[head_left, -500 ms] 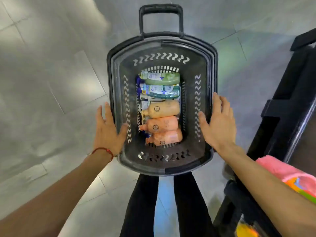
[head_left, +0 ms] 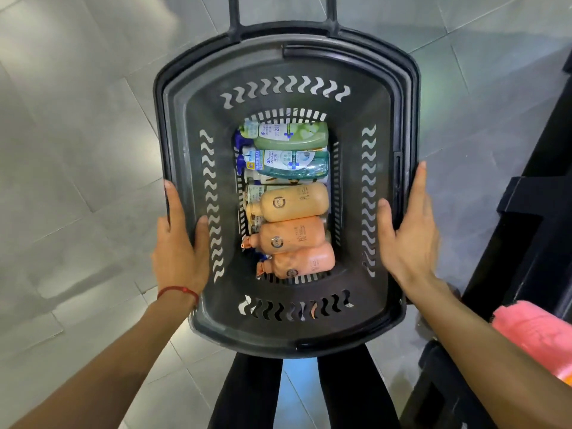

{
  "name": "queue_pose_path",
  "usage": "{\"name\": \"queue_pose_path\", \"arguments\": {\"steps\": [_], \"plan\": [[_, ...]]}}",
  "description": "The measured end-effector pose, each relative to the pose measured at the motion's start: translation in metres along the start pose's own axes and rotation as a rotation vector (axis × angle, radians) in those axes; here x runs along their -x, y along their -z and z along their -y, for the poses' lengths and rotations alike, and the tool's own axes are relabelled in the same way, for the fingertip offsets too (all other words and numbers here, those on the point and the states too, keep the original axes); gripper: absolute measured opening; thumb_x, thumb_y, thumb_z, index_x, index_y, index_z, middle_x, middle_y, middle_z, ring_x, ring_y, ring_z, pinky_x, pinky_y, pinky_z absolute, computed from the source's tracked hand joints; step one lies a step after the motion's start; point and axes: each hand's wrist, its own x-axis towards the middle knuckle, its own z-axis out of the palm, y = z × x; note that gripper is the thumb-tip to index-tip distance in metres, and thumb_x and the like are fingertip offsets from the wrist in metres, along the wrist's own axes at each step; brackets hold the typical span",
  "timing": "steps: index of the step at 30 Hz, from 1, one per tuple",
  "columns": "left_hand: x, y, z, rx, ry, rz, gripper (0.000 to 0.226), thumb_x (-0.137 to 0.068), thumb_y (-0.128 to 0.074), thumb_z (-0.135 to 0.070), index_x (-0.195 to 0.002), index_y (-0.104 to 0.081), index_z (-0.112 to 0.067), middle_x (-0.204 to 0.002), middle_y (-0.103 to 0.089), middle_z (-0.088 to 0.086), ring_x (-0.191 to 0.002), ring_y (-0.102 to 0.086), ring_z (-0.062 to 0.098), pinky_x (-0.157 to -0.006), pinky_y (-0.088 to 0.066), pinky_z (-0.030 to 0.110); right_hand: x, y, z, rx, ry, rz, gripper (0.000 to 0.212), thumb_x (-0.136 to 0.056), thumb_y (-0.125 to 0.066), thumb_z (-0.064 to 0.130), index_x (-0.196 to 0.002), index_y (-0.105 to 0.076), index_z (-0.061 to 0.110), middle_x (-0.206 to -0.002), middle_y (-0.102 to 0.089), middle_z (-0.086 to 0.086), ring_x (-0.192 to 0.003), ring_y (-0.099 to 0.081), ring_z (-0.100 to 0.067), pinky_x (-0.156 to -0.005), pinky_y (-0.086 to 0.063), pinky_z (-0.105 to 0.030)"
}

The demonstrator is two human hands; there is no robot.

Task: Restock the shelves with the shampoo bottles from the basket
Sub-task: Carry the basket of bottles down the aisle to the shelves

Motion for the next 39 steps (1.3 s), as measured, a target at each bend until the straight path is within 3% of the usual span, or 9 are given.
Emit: {"name": "queue_pose_path", "arguments": {"steps": [4, 8, 11, 19, 23, 27, 33, 36, 39], "plan": [[-0.008, 0.002, 0.004, -0.029, 0.019, 0.000, 0.080, -0.101, -0.048, -0.047, -0.155, 0.010, -0.054, -0.116, -0.069, 0.015, -0.086, -0.066, 0.031, -0.082, -0.056, 0.050, -0.003, 0.001, -0.003, -0.003, -0.008, 0.039, 0.080, -0.106, -0.050, 0.039, -0.164, 0.006, 0.043, -0.120, -0.065, -0.016, -0.087, -0.063, -0.037, -0.076, -0.055, -0.049], [-0.007, 0.007, -0.003, -0.019, 0.079, 0.009, 0.076, -0.100, -0.045, -0.053, -0.157, 0.005, -0.052, -0.086, -0.070, 0.006, -0.057, -0.051, 0.008, -0.067, -0.056, 0.041, -0.006, 0.008, -0.003, -0.024, -0.042, 0.071, 0.086, -0.105, -0.051, 0.039, -0.158, 0.015, 0.056, -0.090, -0.066, -0.021, -0.070, -0.057, -0.032, -0.068, -0.055, -0.047], [-0.009, 0.012, -0.011, 0.014, 0.080, 0.029, 0.069, -0.101, -0.040, -0.056, -0.155, 0.002, -0.056, -0.064, -0.058, -0.002, -0.053, -0.052, 0.013, -0.053, -0.044, 0.029, -0.012, 0.015, -0.002, -0.028, -0.093, 0.081, 0.087, -0.104, -0.055, 0.036, -0.161, 0.008, 0.052, -0.064, -0.052, -0.007, -0.058, -0.052, -0.031, -0.062, -0.053, -0.048], [0.003, 0.050, -0.071, 0.006, -0.014, 0.043, 0.054, -0.108, -0.040, -0.041, -0.158, -0.020, -0.048, -0.058, -0.047, 0.004, -0.053, -0.046, 0.018, -0.051, -0.035, 0.025, 0.009, 0.088, -0.004, -0.126, -0.199, 0.034, 0.083, -0.099, -0.062, 0.033, -0.163, -0.012, 0.052, -0.058, -0.058, -0.011, -0.051, -0.054, -0.030, -0.061, -0.054, -0.045], [0.023, 0.086, -0.117, 0.049, -0.018, 0.094, 0.053, -0.108, -0.041, -0.042, -0.157, -0.022, -0.050, -0.075, -0.064, 0.011, -0.067, -0.063, 0.029, -0.057, -0.042, 0.015, 0.031, 0.152, -0.002, -0.158, -0.240, -0.017, 0.084, -0.096, -0.067, 0.034, -0.159, -0.017, 0.059, -0.069, -0.068, -0.013, -0.053, -0.058, -0.031, -0.064, -0.055, -0.042], [0.038, 0.132, -0.181, 0.114, -0.024, 0.138, 0.054, -0.106, -0.044, -0.042, -0.153, -0.024, -0.058, -0.089, -0.056, -0.003, -0.082, -0.067, 0.038, -0.075, -0.057, 0.039, 0.045, 0.230, 0.005, -0.174, -0.279, -0.070, 0.085, -0.093, -0.070, 0.034, -0.156, -0.021, 0.062, -0.076, -0.062, 0.000, -0.059, -0.061, -0.014, -0.062, -0.042, -0.034], [0.053, 0.197, -0.279, 0.075, -0.165, 0.125, 0.052, -0.104, -0.045, -0.044, -0.151, -0.029, -0.059, -0.084, -0.065, 0.002, -0.081, -0.067, 0.033, -0.066, -0.051, 0.033, 0.054, 0.350, 0.019, -0.189, -0.290, -0.023, 0.088, -0.097, -0.064, 0.036, -0.156, -0.007, 0.065, -0.080, -0.070, -0.011, -0.073, -0.061, -0.037, -0.084, -0.053, -0.049], [0.045, 0.224, -0.332, 0.045, -0.222, 0.149, 0.051, -0.104, -0.046, -0.045, -0.151, -0.029, -0.056, -0.117, -0.073, 0.013, -0.105, -0.066, 0.039, -0.091, -0.052, 0.044, 0.037, 0.406, 0.026, -0.176, -0.296, -0.009, 0.084, -0.100, -0.060, 0.037, -0.161, -0.006, 0.057, -0.090, -0.064, -0.012, -0.090, -0.050, -0.030, -0.081, -0.042, -0.043], [0.036, 0.245, -0.372, 0.038, -0.264, 0.145, 0.052, -0.105, -0.047, -0.044, -0.153, -0.031, -0.053, -0.132, -0.068, 0.014, -0.115, -0.064, 0.040, -0.094, -0.050, 0.043, 0.020, 0.449, 0.038, -0.206, -0.277, -0.033, 0.082, -0.100, -0.061, 0.035, -0.163, -0.012, 0.052, -0.079, -0.068, -0.013, -0.076, -0.061, -0.035, -0.080, -0.053, -0.046]]}}
